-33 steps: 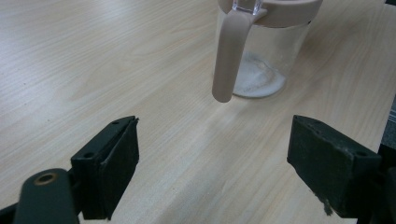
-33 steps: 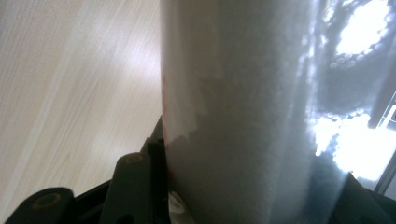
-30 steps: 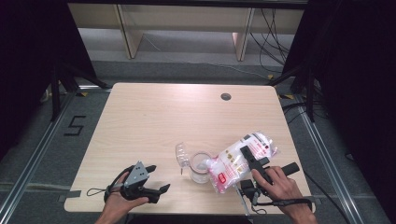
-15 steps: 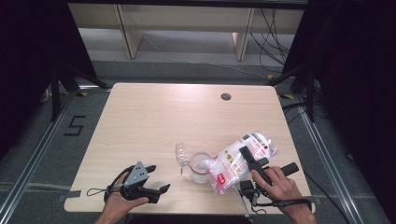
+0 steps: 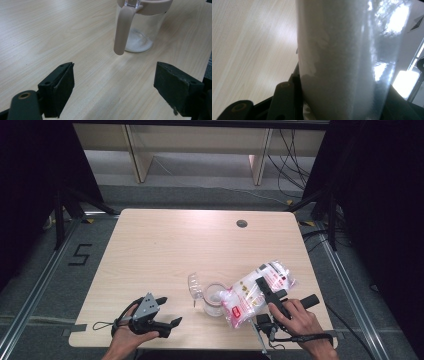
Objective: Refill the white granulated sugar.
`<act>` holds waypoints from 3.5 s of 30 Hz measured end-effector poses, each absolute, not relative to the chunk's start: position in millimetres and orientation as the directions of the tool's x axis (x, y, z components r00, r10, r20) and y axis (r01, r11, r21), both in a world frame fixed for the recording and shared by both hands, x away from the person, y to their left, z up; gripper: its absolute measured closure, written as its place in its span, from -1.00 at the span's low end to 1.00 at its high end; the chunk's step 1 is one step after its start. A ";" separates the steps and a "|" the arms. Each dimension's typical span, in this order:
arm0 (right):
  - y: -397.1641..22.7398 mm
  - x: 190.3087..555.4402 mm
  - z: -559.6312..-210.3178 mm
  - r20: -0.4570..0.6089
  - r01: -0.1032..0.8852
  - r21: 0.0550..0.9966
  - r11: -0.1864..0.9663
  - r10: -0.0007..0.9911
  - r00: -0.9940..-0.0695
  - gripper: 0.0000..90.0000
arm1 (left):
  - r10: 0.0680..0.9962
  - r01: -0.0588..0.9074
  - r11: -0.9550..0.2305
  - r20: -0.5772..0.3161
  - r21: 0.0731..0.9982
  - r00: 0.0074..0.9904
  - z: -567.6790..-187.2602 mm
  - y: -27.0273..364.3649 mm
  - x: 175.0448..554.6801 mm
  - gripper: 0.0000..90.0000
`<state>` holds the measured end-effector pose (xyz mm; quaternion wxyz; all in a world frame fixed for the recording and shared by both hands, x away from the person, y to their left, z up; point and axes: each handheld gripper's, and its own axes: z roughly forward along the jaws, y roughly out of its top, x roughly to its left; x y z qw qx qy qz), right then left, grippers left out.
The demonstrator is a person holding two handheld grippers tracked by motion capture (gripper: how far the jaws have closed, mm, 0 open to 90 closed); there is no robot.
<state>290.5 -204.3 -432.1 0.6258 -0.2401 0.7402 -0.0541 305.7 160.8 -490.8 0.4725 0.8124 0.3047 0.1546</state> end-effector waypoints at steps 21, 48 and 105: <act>-204.6 291.0 -431.8 -0.902 -0.296 -0.377 0.878 -0.421 -0.098 0.27 | 0.644 0.350 -0.369 -0.035 0.861 0.764 -490.6 160.7 305.5 -0.64; -204.8 291.5 -432.1 -0.901 -0.301 -0.377 0.876 -0.422 -0.098 0.29 | 0.644 0.351 -0.371 -0.034 0.860 0.764 -491.1 160.6 305.7 -0.64; -202.4 290.2 -432.1 -0.885 -0.331 -0.415 0.847 -0.461 -0.069 0.35 | 0.651 0.370 -0.348 -0.063 0.861 0.757 -491.2 159.3 304.3 -0.64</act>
